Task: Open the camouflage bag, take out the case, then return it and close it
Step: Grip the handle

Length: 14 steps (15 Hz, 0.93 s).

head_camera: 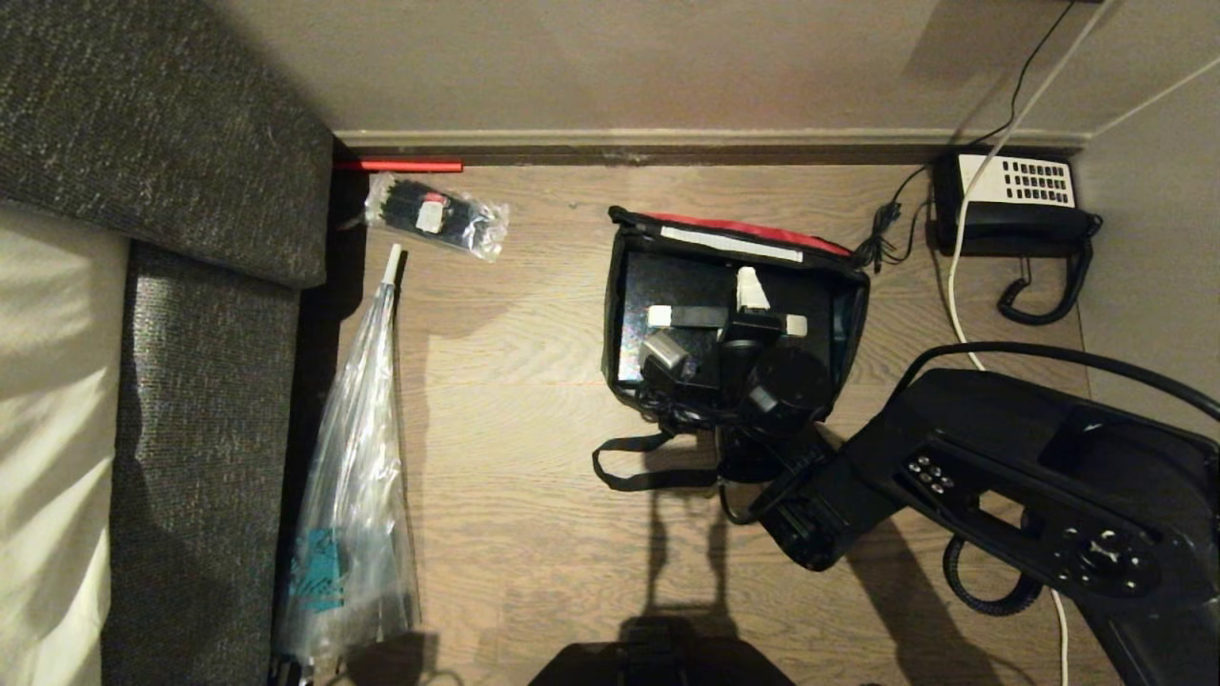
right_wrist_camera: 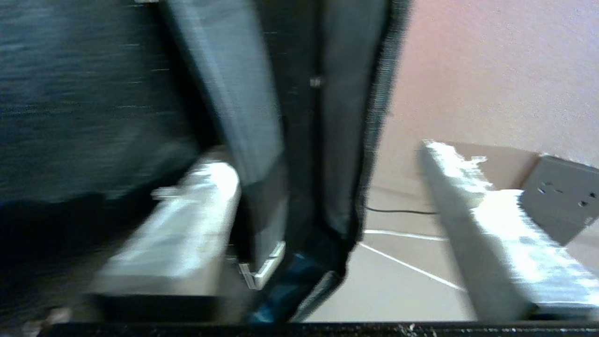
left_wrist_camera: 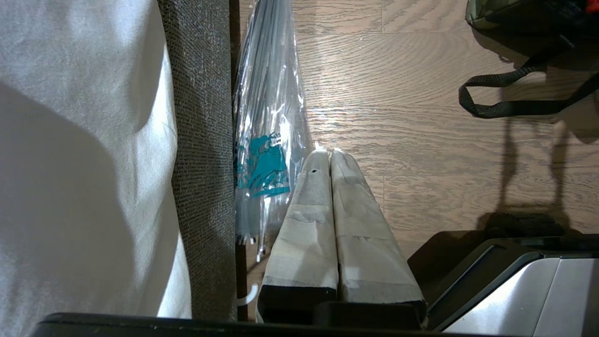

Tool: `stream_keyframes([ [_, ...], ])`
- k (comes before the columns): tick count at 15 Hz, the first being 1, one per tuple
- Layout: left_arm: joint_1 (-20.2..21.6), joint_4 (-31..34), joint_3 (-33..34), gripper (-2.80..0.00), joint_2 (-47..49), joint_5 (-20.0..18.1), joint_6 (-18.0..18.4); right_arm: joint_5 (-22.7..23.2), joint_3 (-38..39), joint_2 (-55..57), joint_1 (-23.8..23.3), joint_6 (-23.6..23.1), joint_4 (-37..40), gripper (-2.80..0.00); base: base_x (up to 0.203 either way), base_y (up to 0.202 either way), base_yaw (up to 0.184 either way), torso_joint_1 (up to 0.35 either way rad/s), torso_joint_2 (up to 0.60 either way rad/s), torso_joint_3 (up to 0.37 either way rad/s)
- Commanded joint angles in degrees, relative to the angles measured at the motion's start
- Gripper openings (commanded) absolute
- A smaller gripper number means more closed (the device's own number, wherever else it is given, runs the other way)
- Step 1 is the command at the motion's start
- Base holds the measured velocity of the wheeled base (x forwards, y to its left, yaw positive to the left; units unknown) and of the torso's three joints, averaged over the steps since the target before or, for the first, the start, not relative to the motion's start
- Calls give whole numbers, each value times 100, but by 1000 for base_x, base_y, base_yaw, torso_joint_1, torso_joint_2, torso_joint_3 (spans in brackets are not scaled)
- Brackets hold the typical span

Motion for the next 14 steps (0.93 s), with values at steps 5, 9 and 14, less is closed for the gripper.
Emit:
stream_keyframes([
  [5,0,0,9,-280,7,0,3,-79,31,203,-1,-29,-71,-280,0,0,0,0,0,0],
  [9,0,0,9,-280,7,0,3,-87,-22,203,-1,14,-71,-280,0,0,0,0,0,0],
  [14,0,0,9,-280,7,0,3,-108,210,-420,-1,-42,-71,-280,0,0,0,0,0,0],
])
